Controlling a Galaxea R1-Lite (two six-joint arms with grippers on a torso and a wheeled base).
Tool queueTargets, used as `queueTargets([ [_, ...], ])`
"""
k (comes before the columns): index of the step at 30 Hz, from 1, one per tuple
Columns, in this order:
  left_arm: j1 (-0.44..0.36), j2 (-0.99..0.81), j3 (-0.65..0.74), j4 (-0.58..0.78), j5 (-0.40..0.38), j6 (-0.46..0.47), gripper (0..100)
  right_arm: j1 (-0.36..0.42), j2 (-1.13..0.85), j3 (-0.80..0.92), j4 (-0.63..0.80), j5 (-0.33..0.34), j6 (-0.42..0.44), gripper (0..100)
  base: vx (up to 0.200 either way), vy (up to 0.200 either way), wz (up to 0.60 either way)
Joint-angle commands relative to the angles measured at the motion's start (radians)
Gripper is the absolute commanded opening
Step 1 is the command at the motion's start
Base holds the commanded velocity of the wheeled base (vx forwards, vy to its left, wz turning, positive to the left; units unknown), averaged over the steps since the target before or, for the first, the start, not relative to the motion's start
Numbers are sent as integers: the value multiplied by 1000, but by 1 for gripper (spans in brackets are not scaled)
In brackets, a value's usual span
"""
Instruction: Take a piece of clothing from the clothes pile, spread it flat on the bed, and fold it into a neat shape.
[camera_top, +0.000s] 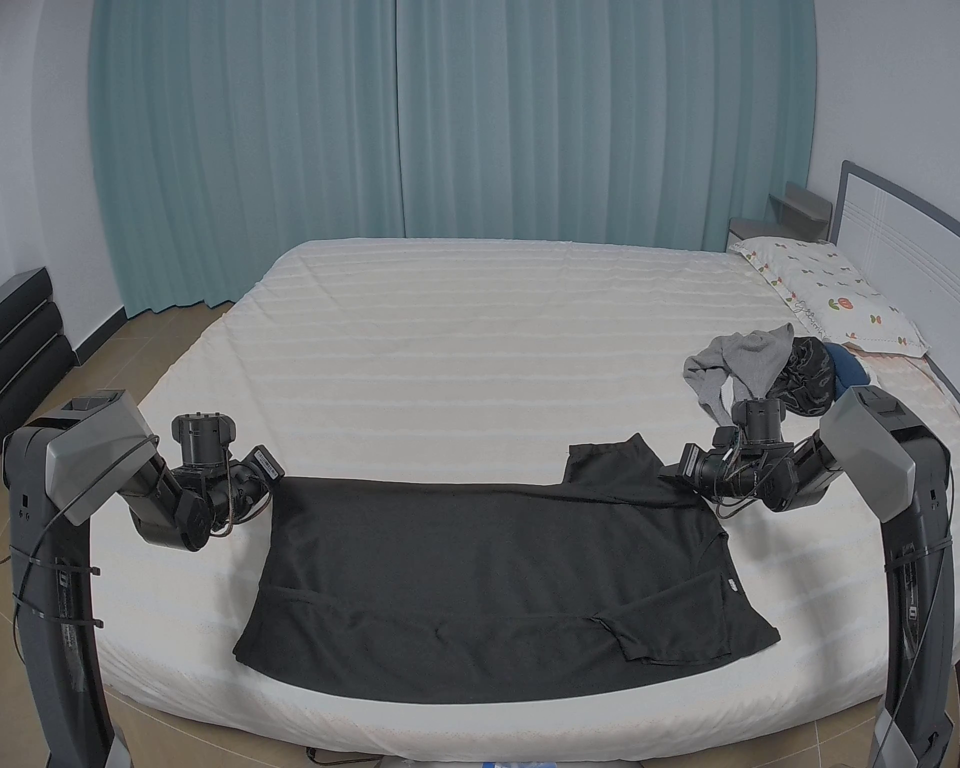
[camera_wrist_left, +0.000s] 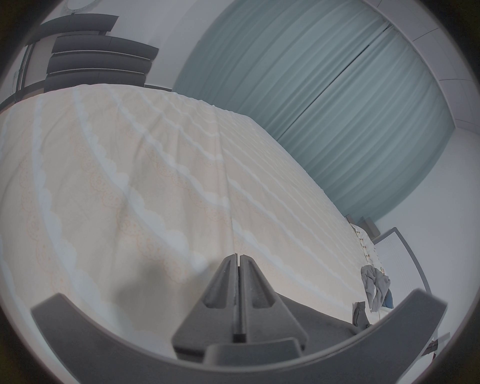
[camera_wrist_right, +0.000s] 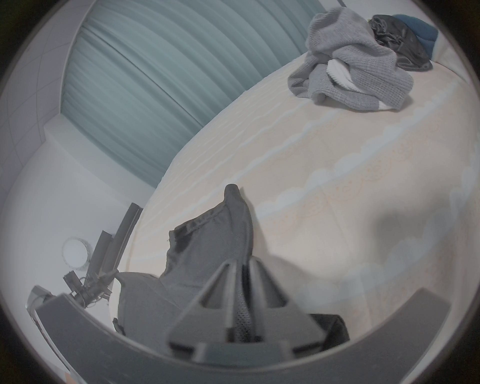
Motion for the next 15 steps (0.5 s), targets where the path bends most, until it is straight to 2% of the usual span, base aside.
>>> queueTargets([
  [1, 0, 0, 1, -2, 0, 0, 0, -2, -16, 1, -5, 1, 17, 0, 0, 0, 0],
  [9, 2, -14, 1, -2, 0, 0, 0, -19, -61, -1, -44, 1, 98, 0, 0, 0, 0],
  [11, 2, -22, 1, -4, -2, 0, 0, -25, -75, -2, -93, 1, 143, 0, 0, 0, 0],
  [15, 2, -23, 1, -4, -2, 0, 0, -29, -79, -4, -108, -1, 154, 0, 0, 0, 0],
])
